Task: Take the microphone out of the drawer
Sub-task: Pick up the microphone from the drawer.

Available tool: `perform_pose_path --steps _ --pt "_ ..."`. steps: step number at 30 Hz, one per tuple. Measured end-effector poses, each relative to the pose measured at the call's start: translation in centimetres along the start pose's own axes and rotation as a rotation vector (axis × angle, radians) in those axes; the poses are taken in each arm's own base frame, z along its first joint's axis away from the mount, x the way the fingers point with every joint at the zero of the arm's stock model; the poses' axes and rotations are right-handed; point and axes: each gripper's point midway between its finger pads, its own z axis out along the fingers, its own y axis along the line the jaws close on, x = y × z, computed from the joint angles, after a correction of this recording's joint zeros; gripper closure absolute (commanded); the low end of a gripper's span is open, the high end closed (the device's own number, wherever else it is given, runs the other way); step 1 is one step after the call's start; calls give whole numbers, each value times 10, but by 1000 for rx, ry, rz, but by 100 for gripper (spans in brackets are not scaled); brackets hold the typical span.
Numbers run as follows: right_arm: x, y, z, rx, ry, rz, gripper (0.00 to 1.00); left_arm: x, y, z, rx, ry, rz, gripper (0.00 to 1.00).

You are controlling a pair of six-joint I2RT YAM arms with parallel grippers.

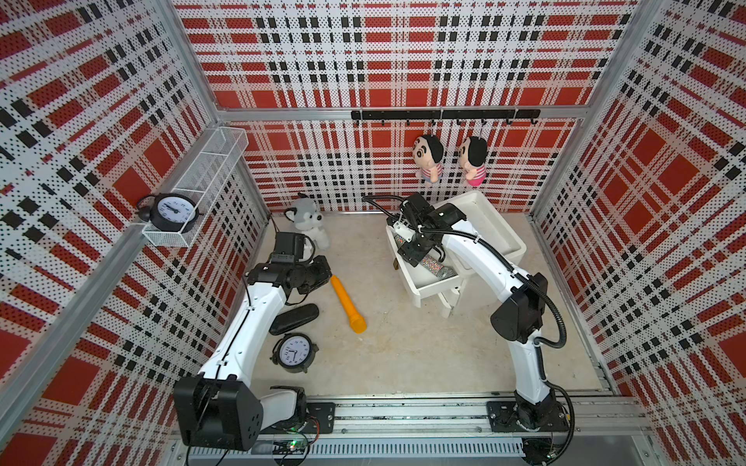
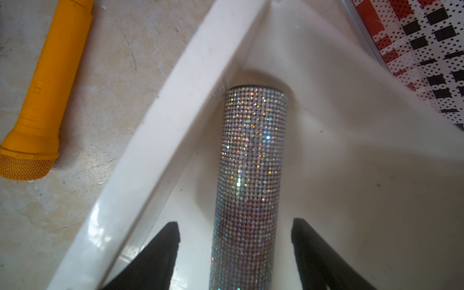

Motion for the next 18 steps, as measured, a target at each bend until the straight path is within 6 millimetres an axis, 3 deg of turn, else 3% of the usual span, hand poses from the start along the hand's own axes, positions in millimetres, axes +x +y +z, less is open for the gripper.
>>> perform_pose_path --steps 3,5,11,16,18 --pt "1 -3 2 20 9 0 24 5 10 -3 -10 -8 -55 100" --pt "2 -5 2 33 15 1 24 4 13 -4 -35 -8 -67 90" --pt "3 -6 3 38 26 -2 23 -10 23 3 -214 -10 -35 82" --pt "4 -6 10 29 43 -14 33 -1 26 9 -273 17 15 70" --pt "8 -6 17 23 64 -17 37 2 23 11 -275 25 32 57"
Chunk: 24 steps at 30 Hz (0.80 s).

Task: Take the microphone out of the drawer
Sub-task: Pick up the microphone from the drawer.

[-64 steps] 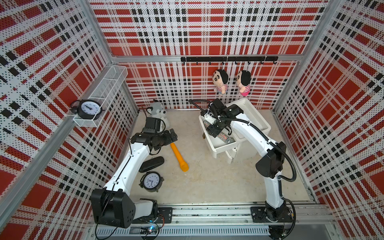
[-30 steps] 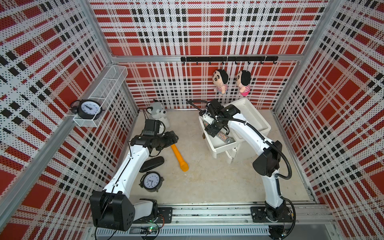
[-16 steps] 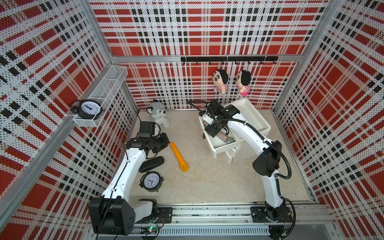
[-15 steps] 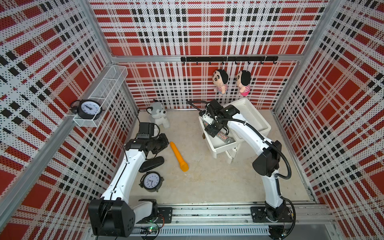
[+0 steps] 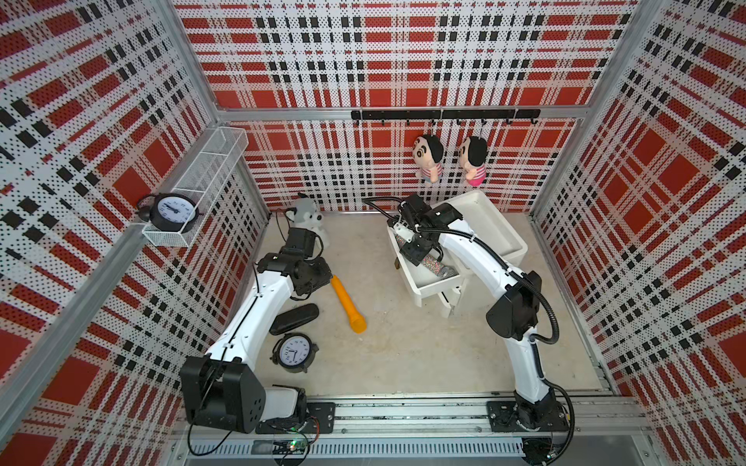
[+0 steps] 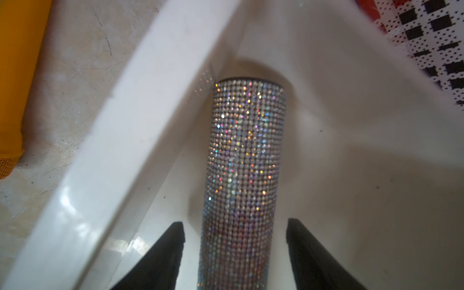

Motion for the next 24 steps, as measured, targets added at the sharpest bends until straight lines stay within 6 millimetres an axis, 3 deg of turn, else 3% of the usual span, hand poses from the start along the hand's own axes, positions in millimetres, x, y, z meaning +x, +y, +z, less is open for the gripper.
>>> perform_pose_path --steps 4,8,13,24 --pt "0 2 6 -21 2 1 45 2 -7 0 2 -3 30 26" --pt "-1 3 6 -29 -2 4 54 0 -8 0 -5 -15 30 6" --pt "-3 0 3 -23 -3 18 63 -8 4 1 -25 -27 -15 0" --pt "-11 -5 -7 -43 -44 65 77 -13 16 9 -28 3 -67 2"
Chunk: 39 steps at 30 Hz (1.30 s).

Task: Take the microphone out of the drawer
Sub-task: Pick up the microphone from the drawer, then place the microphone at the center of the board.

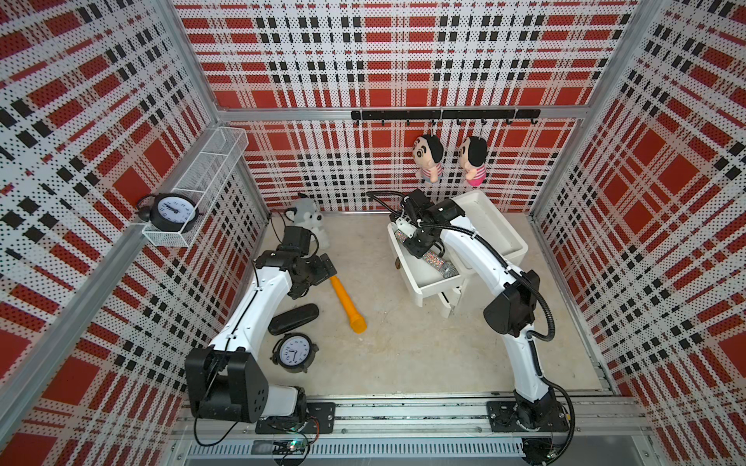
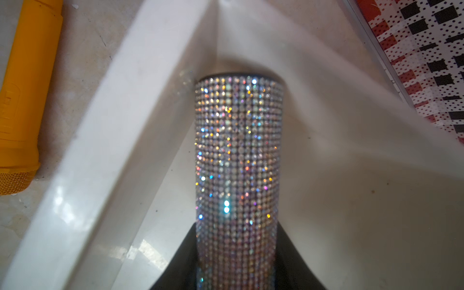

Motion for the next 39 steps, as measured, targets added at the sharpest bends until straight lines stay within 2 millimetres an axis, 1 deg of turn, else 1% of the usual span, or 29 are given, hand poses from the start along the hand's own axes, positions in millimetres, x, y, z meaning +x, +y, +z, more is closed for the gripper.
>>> perform_pose_path --steps 5,8,10,13,17,21,24,28,32,36,39 --pt "-3 -3 -3 -56 -30 64 80 -4 -1 0 8 -13 -2 2" --pt "-7 -6 -14 -100 -83 109 81 -6 -1 0 7 -22 -4 2" --pt "-13 -9 -28 -123 -137 136 82 -8 1 0 2 -30 -8 2" --pt "-33 -18 -51 -137 -258 172 82 -13 7 -1 -13 -43 -20 2" --pt "-56 -20 -75 -159 -375 179 81 -19 13 -1 -29 -63 -32 2" --pt "-76 -15 -97 -204 -473 174 82 -26 19 1 -38 -75 -37 2" --pt "-86 -8 -108 -228 -517 167 83 -32 22 6 -41 -82 -30 2" --pt "-94 12 -117 -278 -547 156 85 -40 29 12 -50 -87 -22 2" --pt "-106 44 -130 -374 -583 152 86 -48 36 13 -58 -103 -30 2" --pt "-118 77 -143 -457 -611 157 89 -51 37 13 -50 -108 -34 2" --pt "-125 95 -152 -501 -630 182 89 -51 37 14 -45 -102 -33 2"
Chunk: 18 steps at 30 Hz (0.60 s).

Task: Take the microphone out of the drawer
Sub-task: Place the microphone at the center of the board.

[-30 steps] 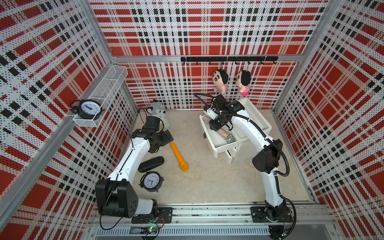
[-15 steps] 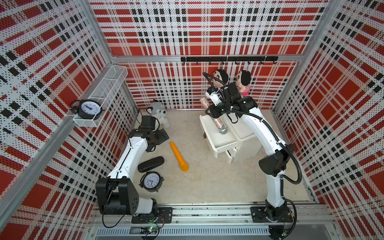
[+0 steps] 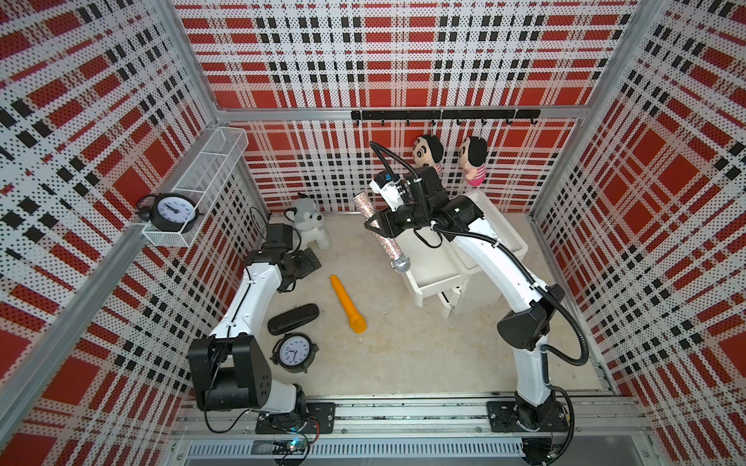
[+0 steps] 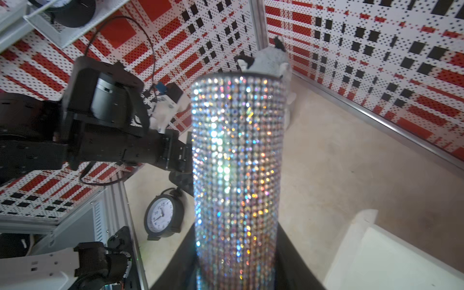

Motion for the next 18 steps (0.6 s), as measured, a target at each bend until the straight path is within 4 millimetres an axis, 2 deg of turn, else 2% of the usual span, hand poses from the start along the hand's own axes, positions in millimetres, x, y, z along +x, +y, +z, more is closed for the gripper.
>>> perform_pose_path --steps 3,7,12,14,18 --pt "0 12 8 0 -8 24 89 1 -2 0 11 8 1 2" --pt "15 8 31 40 15 66 89 2 -3 0 19 12 10 2" --pt "56 -17 77 129 91 132 88 12 -12 -8 42 6 55 2" --pt "80 -28 96 159 136 164 88 16 -20 -16 62 -6 81 2" --pt "114 -41 129 195 198 195 88 16 -29 -36 84 -60 115 2"
